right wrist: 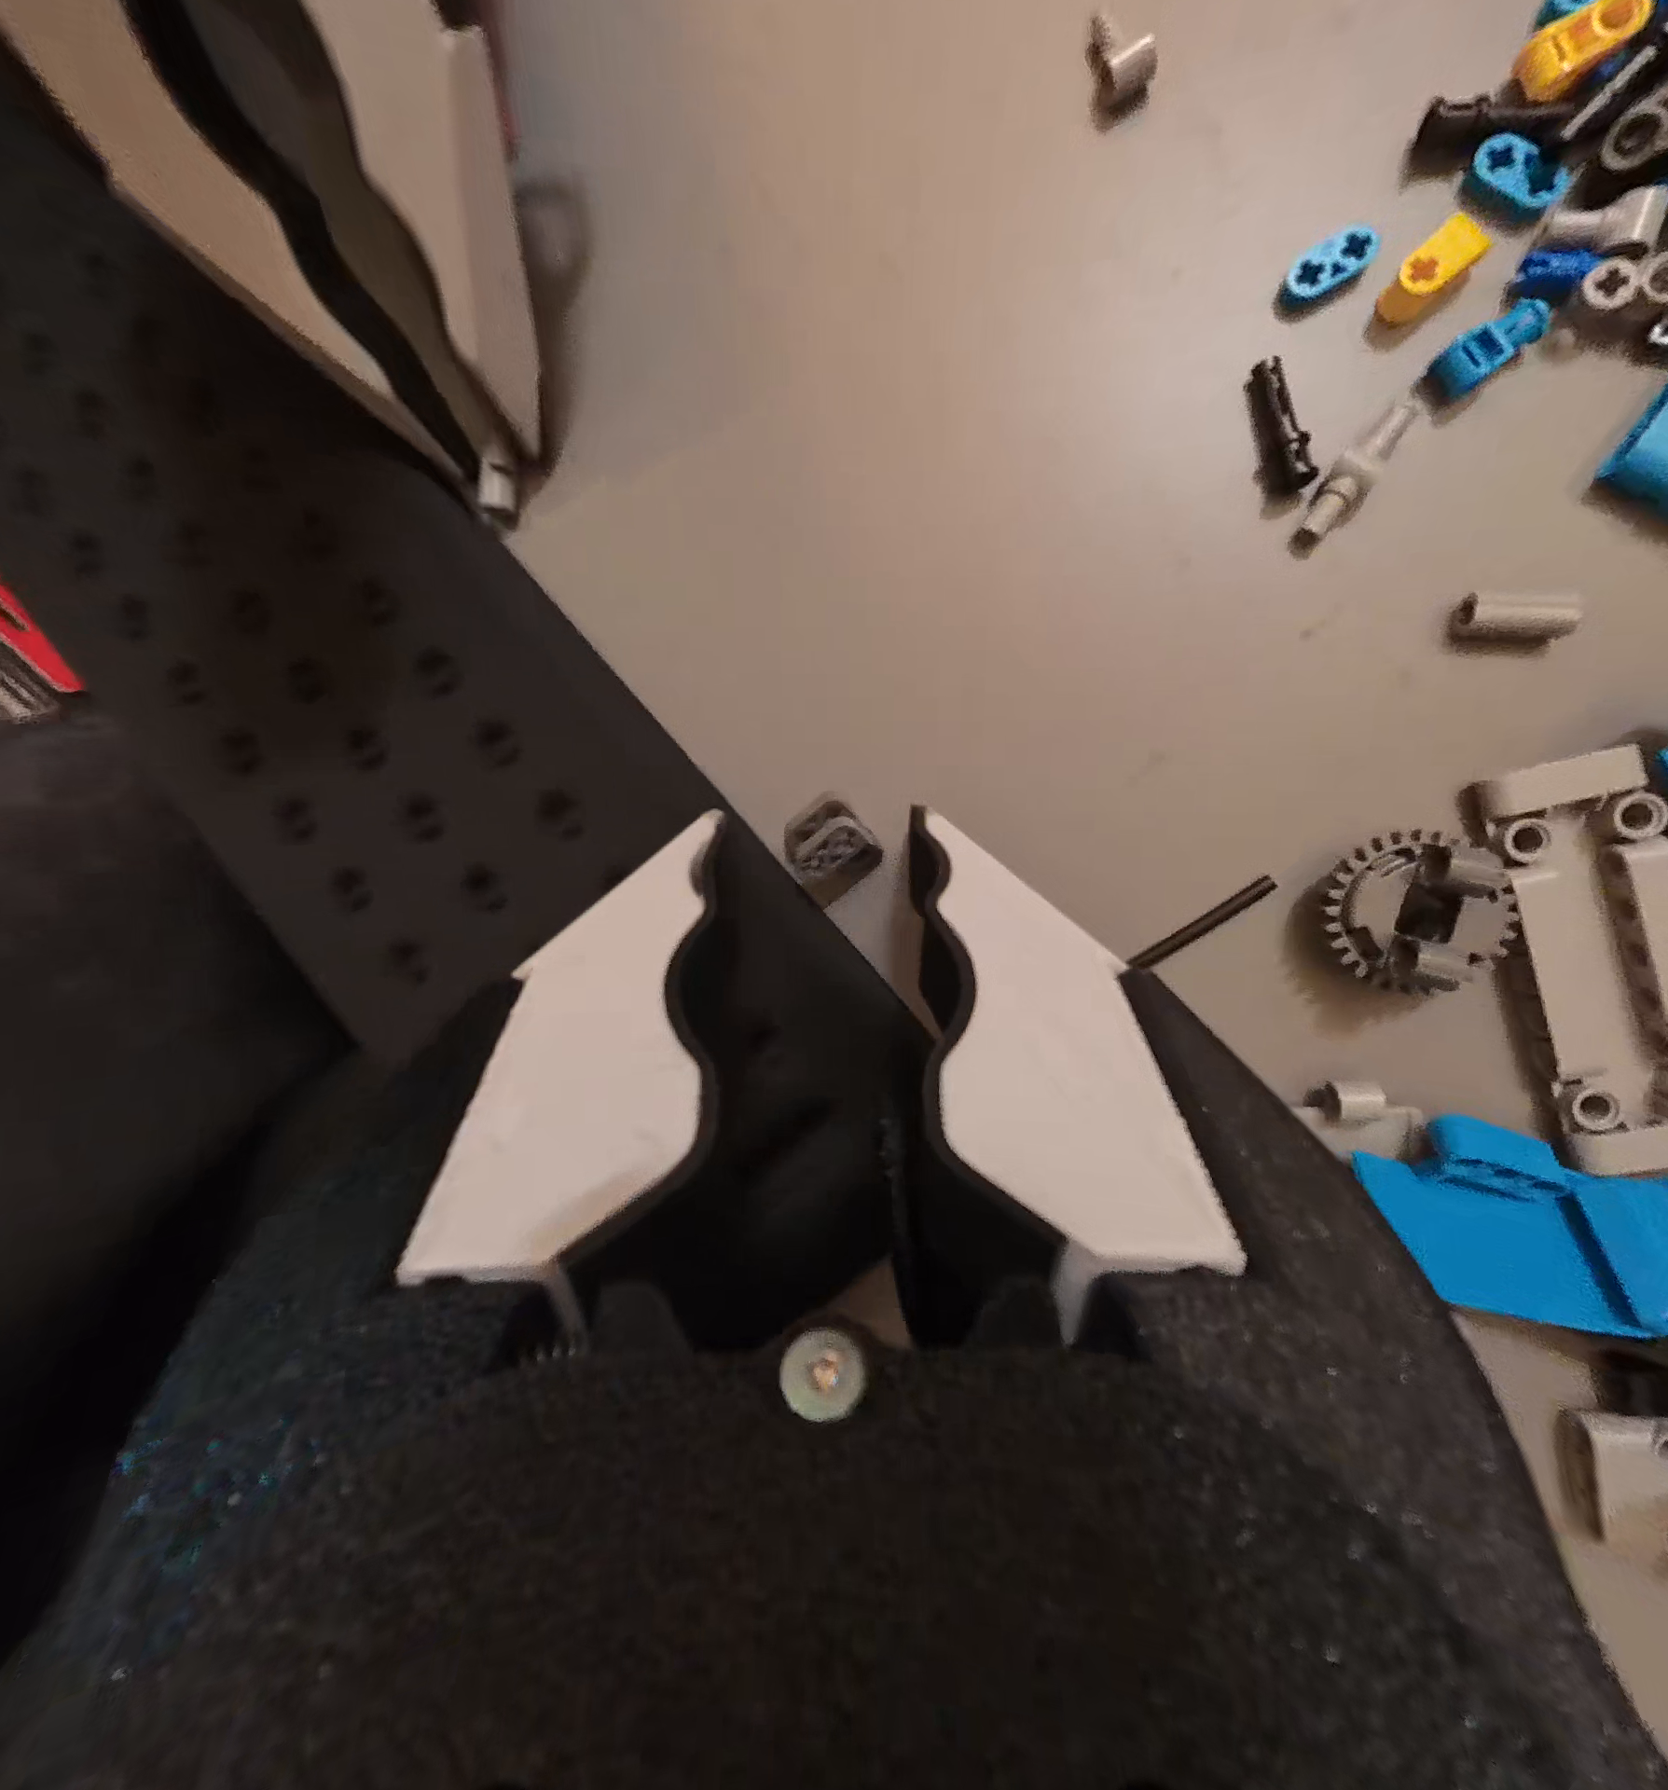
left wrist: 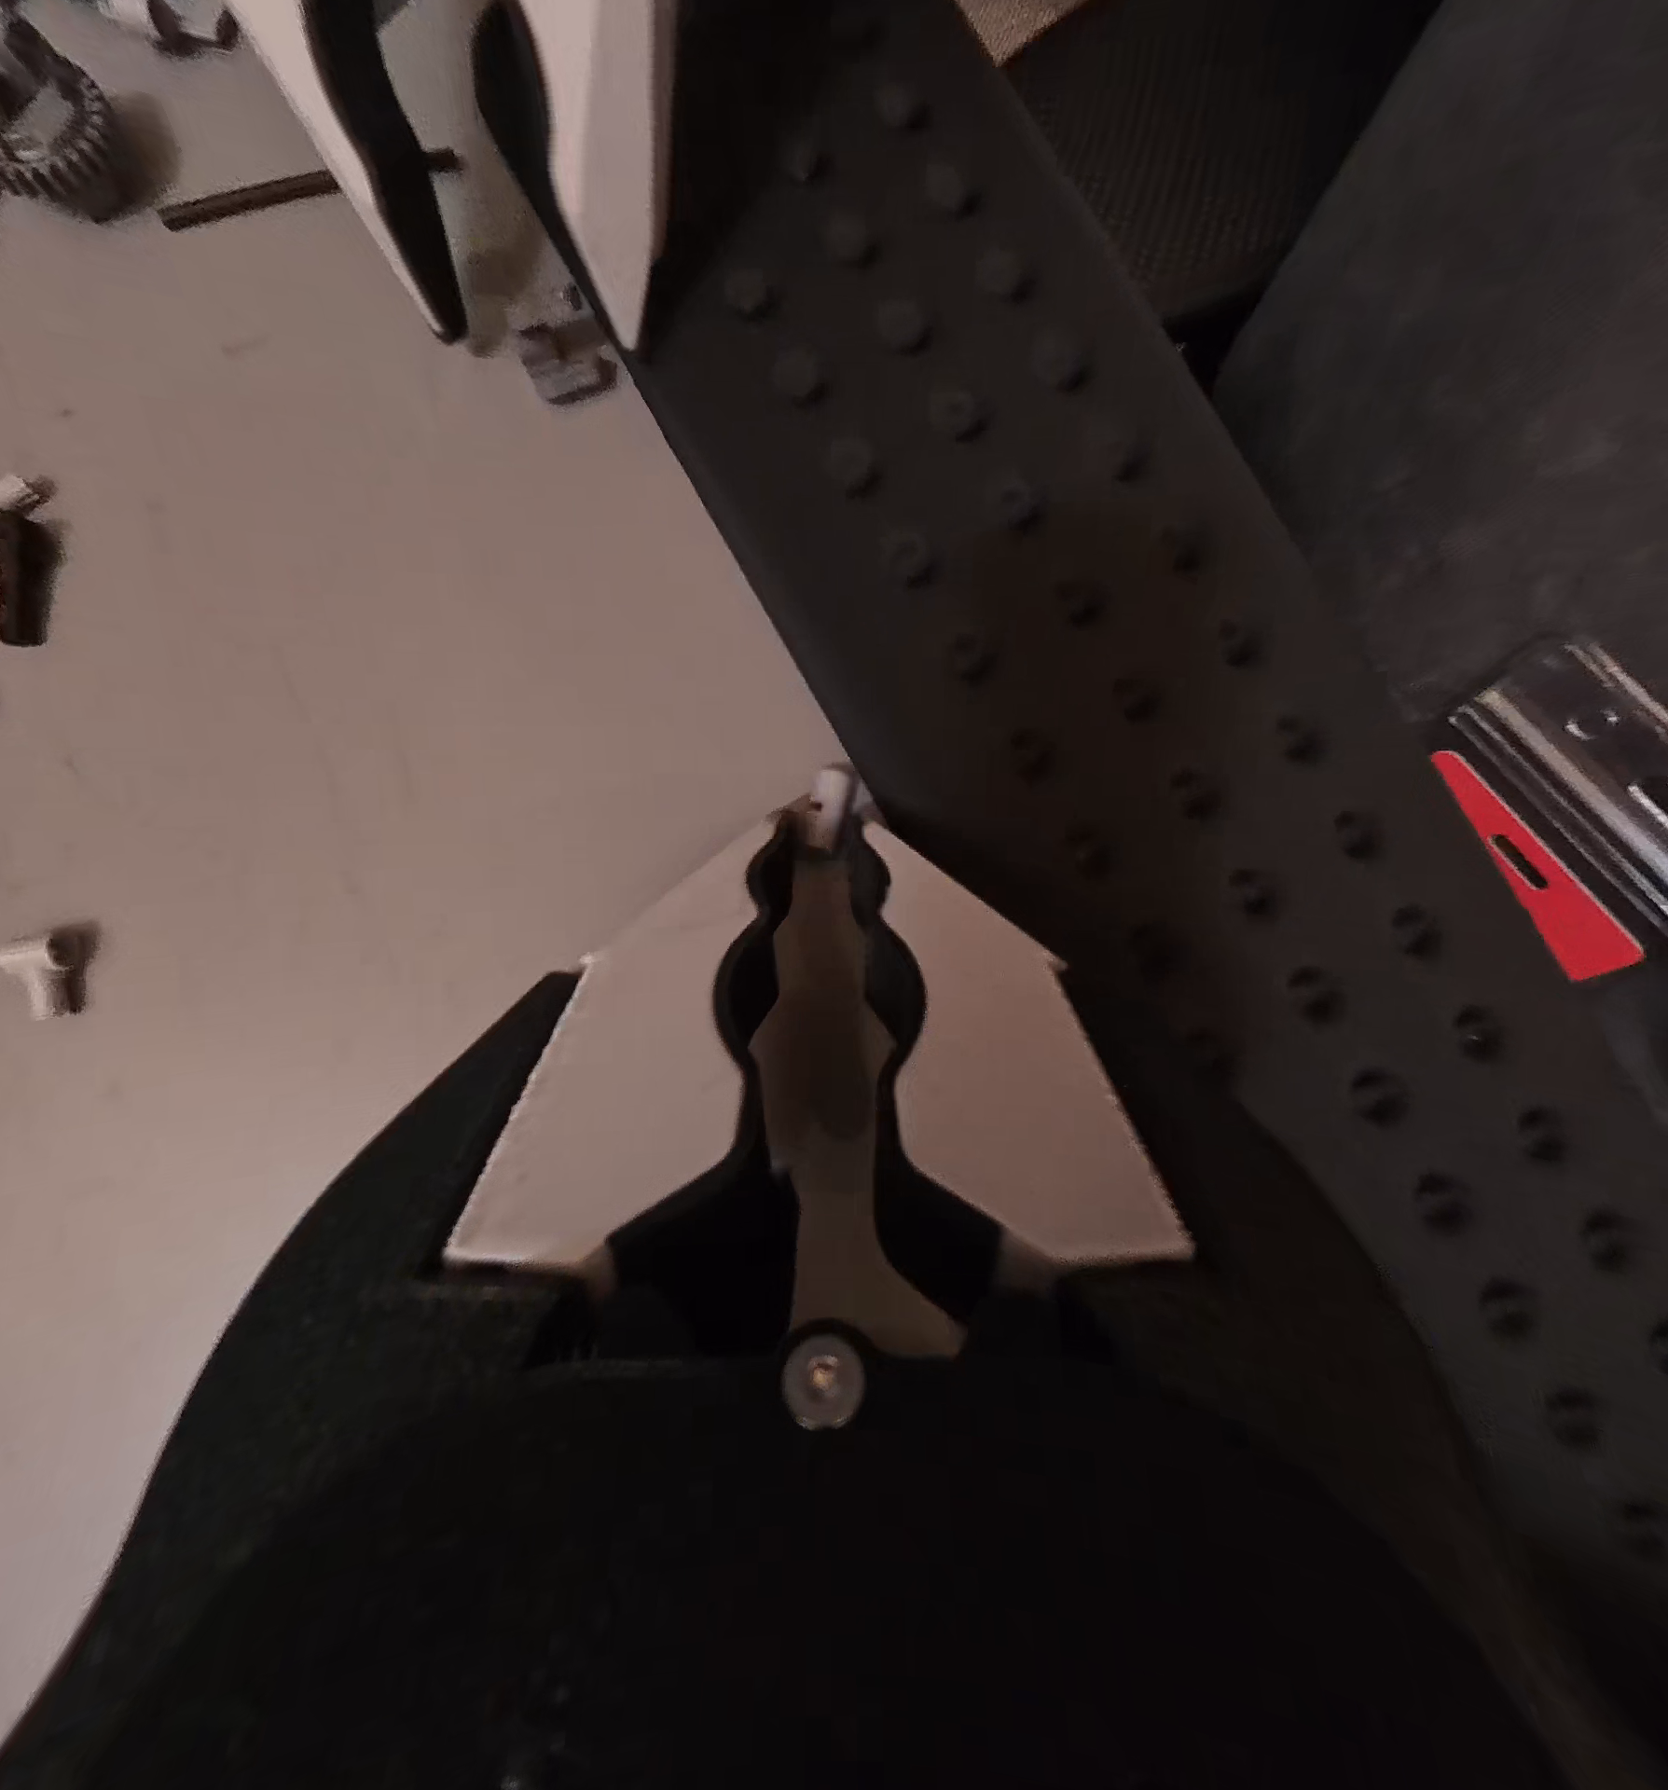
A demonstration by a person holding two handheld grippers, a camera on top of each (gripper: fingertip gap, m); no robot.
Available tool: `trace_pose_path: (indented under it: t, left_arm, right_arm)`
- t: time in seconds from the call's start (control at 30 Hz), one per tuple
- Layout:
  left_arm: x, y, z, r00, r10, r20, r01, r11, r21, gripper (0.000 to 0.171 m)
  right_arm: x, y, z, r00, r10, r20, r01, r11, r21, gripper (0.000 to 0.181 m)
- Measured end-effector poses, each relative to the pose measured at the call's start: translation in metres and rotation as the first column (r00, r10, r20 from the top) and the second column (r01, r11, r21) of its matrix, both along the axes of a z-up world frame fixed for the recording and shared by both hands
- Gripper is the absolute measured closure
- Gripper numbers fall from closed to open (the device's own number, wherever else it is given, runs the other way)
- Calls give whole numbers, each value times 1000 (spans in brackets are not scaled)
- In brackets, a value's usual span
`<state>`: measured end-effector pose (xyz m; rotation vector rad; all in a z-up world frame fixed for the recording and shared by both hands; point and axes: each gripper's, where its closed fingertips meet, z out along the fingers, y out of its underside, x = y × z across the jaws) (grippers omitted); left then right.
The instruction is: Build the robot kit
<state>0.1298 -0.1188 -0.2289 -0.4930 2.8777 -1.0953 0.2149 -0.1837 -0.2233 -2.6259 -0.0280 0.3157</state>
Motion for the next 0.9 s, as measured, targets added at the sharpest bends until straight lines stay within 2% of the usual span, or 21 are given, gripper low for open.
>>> trace_pose_path:
  t: [0.1, 0.13, 0.2, 0.27, 0.37, 0.5, 0.57, 0.7, 0.8, 0.9]
  left_arm:
    - [4, -2, 0, 1000, 13, 7, -13, 1000, 26, 165]
    - [8, 0, -1, 999, 20, 29, -21, 999, 46, 165]
    - [21, 8, 0, 995, 49, 85, -56, 995, 88, 165]
    - [47, 26, 2, 984, 131, 118, -146, 981, 130, 165]
    - [105, 58, 17, 928, 328, 175, -350, 930, 111, 165]
    - [170, 83, 28, 860, 442, 255, -479, 872, 103, 165]
    - [192, 90, 28, 841, 474, 261, -513, 852, 103, 165]
    - [203, 94, 22, 834, 506, 219, -535, 840, 96, 165]
    - [202, 99, 17, 815, 547, 192, -568, 820, 75, 156]
    - [196, 109, 21, 787, 589, 184, -607, 793, 53, 148]
  right_arm:
    - [8, 1, -6, 998, -52, 33, 53, 998, -38, 157]
    - [5, 3, -5, 998, -54, 8, 54, 998, -34, 167]
    - [5, 5, -5, 998, -56, 11, 56, 998, -34, 168]
    - [8, 5, -5, 998, -51, 32, 52, 998, -33, 168]
    - [31, 13, 1, 991, -68, 118, 70, 998, -8, 170]
    - [88, 64, 30, 965, -178, 194, 147, 976, 161, 171]
    - [115, 91, 29, 955, -235, 183, 199, 961, 193, 171]
    - [134, 123, 20, 957, -230, 176, 192, 959, 208, 170]
    - [138, 120, 14, 954, -249, 170, 214, 956, 199, 157]
    - [134, 101, 21, 945, -285, 161, 249, 945, 213, 154]
